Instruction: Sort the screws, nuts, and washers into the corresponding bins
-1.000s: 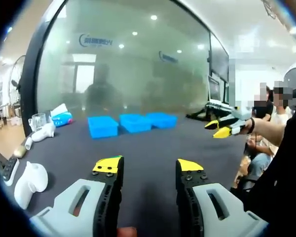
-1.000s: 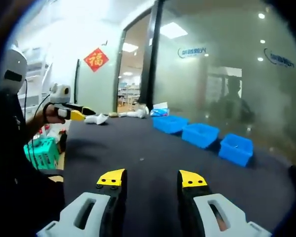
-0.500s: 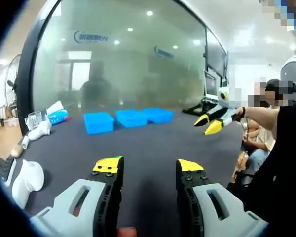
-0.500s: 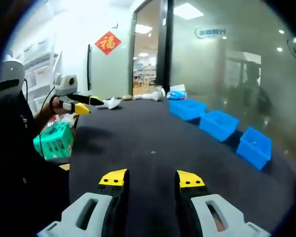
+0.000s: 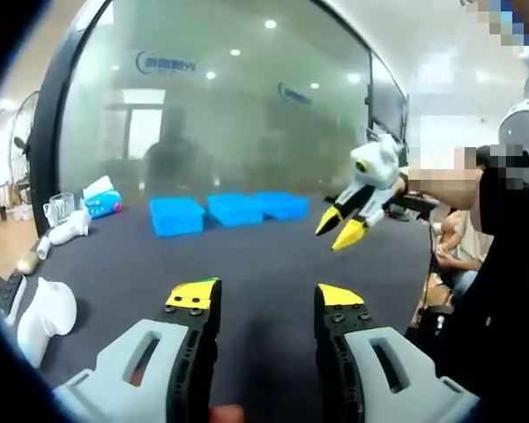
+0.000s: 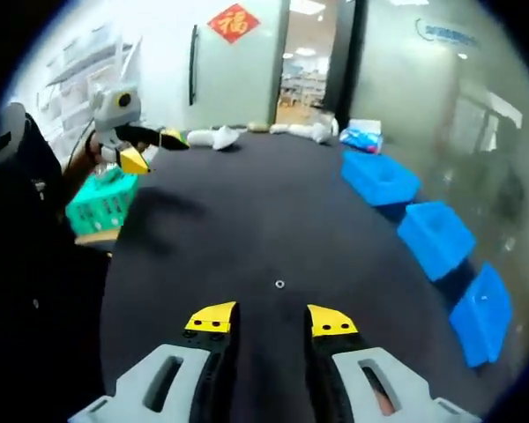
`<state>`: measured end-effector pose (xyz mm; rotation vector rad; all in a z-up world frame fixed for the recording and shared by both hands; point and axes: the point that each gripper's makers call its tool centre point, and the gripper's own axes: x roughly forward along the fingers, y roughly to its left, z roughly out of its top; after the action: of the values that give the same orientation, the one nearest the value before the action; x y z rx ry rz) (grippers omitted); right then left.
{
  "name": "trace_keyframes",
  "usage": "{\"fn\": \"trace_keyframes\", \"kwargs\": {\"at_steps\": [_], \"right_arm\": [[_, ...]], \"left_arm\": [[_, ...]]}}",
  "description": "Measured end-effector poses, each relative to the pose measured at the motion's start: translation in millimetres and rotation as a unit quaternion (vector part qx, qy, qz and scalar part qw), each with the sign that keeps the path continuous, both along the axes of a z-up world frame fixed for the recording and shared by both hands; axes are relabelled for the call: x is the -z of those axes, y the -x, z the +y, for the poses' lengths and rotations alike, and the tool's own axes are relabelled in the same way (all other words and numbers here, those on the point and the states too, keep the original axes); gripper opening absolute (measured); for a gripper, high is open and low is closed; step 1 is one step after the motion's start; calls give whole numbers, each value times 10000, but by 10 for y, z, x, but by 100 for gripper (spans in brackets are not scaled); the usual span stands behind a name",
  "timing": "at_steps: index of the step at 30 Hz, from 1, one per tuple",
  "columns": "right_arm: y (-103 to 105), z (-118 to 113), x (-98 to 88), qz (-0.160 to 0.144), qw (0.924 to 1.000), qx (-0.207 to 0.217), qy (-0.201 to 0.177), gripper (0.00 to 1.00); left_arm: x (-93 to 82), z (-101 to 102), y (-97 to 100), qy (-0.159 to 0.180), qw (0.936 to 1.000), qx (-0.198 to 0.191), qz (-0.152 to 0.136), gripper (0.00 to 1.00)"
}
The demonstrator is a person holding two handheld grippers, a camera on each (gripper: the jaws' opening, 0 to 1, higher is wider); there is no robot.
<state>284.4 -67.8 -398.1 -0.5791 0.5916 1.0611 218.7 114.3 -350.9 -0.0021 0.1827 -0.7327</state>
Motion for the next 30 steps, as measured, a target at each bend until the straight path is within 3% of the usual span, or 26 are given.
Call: {"fn": "trace_keyframes", "kwargs": {"at_steps": [10, 17, 30], "right_arm": [[-61, 226, 243, 293, 9956, -451, 763, 21], [-211, 272, 280, 349, 9936, -493, 956, 18], [-243, 337, 420, 524, 9896, -613, 1191, 14]], "left_arm": [[30, -7, 21, 25, 10000, 25, 21, 41], [32, -26, 37, 86, 9999, 62, 30, 41], [137, 9, 54, 98, 9998, 9, 151, 41]]}}
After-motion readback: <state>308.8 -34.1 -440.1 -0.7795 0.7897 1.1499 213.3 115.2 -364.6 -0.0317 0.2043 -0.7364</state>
